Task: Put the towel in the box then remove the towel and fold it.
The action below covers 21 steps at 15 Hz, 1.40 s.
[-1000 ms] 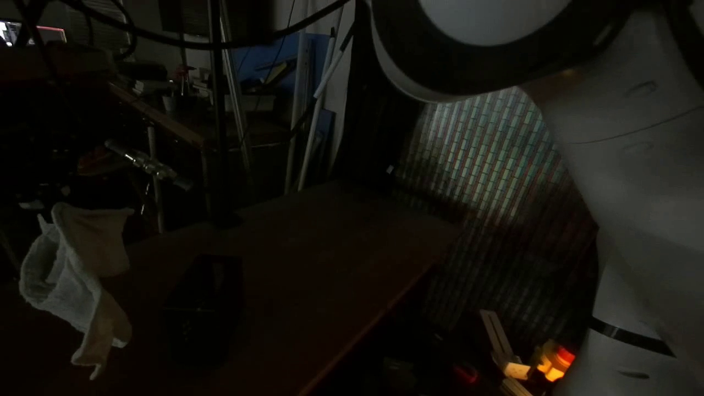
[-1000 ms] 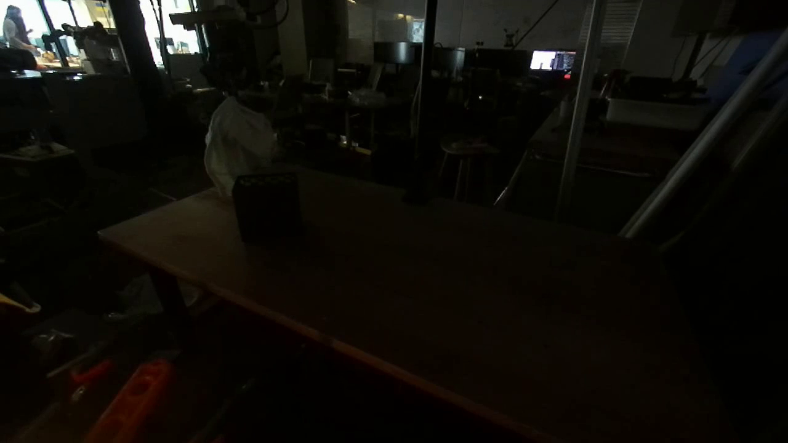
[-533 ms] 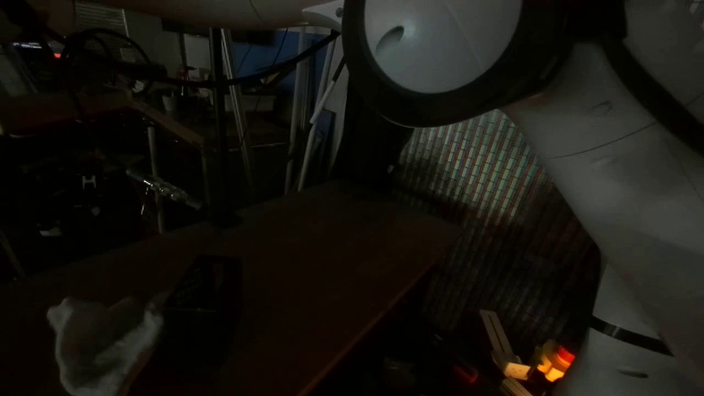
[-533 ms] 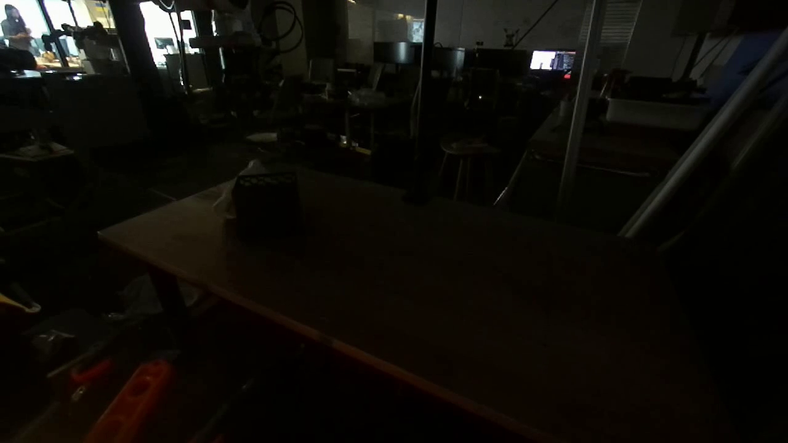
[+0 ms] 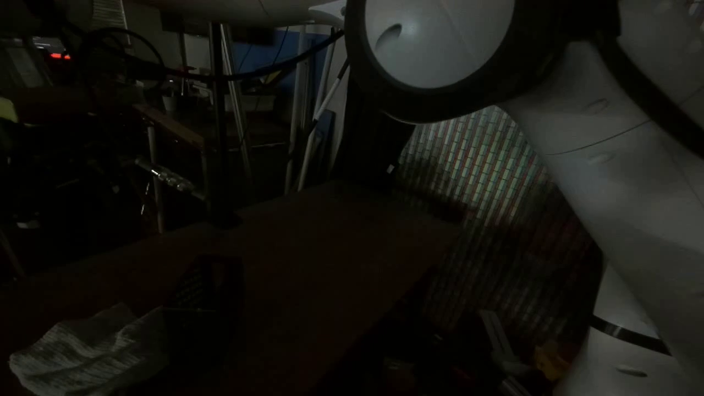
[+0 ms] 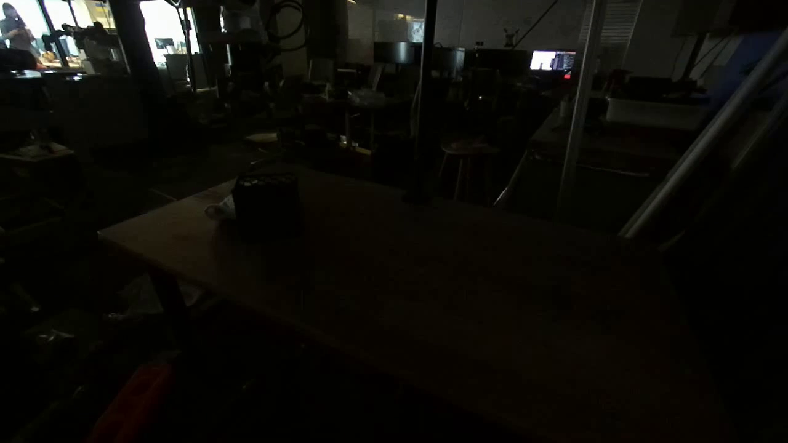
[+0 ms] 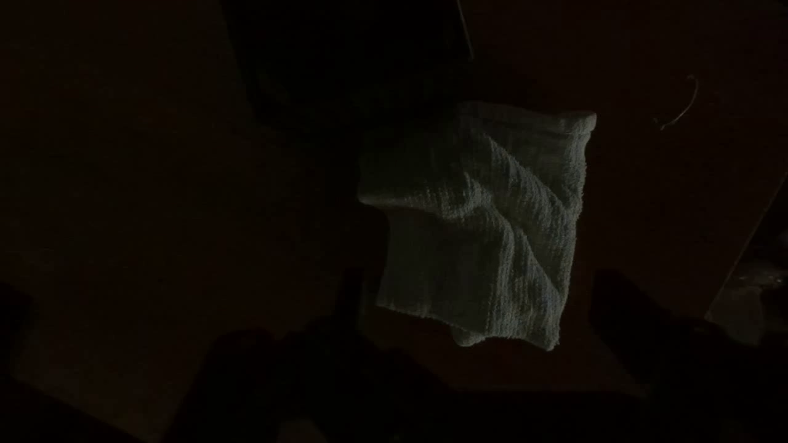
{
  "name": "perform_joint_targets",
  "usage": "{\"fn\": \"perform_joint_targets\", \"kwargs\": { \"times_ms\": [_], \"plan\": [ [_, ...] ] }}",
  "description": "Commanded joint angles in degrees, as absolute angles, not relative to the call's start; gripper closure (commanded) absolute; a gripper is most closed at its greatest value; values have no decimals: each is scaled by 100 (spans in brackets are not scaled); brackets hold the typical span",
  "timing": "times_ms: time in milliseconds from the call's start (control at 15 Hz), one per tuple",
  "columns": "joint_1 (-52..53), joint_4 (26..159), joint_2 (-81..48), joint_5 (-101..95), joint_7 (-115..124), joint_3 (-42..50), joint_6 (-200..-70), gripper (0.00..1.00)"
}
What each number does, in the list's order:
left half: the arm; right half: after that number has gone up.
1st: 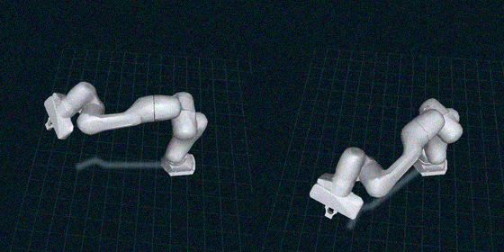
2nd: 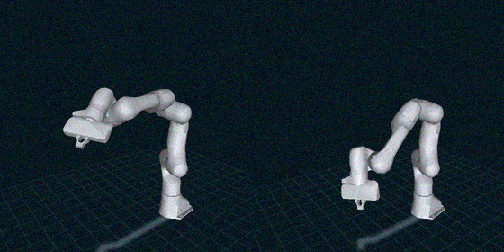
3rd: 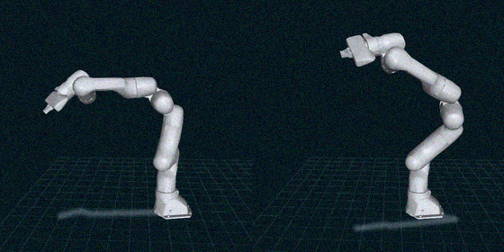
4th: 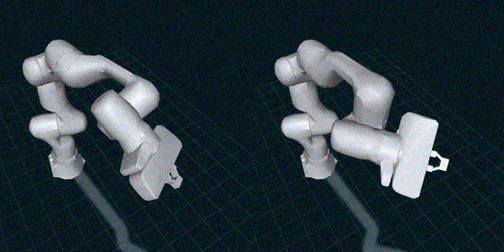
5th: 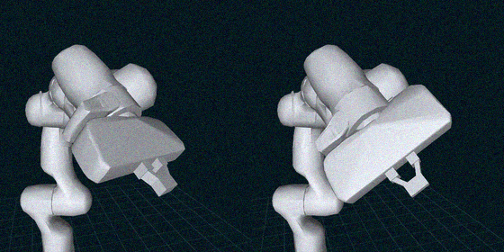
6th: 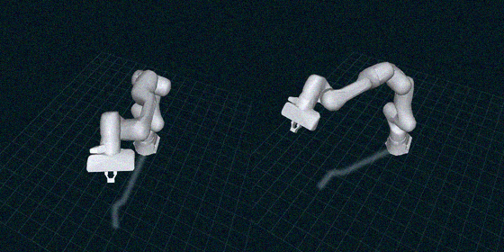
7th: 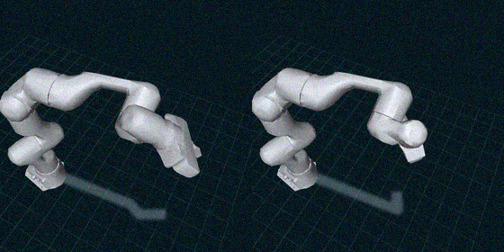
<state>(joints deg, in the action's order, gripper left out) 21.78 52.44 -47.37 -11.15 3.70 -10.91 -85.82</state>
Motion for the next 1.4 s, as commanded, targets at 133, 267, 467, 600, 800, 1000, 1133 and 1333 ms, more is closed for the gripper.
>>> {"fn": "perform_joint_targets", "kwargs": {
  "times_ms": [133, 267, 467, 600, 800, 1000, 1133, 1333],
  "plan": [
    [1828, 5866, -4306, -843, 445, -1135, -8926, 0],
    [1700, 6105, -4226, -782, 434, -1139, -9124, 0],
    [1507, 6613, -4074, -697, 438, -1146, -9565, 0],
    [1381, 7043, -3940, -616, 459, -1150, -9899, 0],
    [1189, 7786, -3669, -462, 504, -1154, -10432, 0],
    [1203, 8498, -3322, -273, 595, -966, -10792, 0],
    [1268, 8920, -3080, -229, 925, -879, -10930, 0],
    [1501, 9331, -2758, -309, 1822, -743, -10882, 0]
  ]
}}
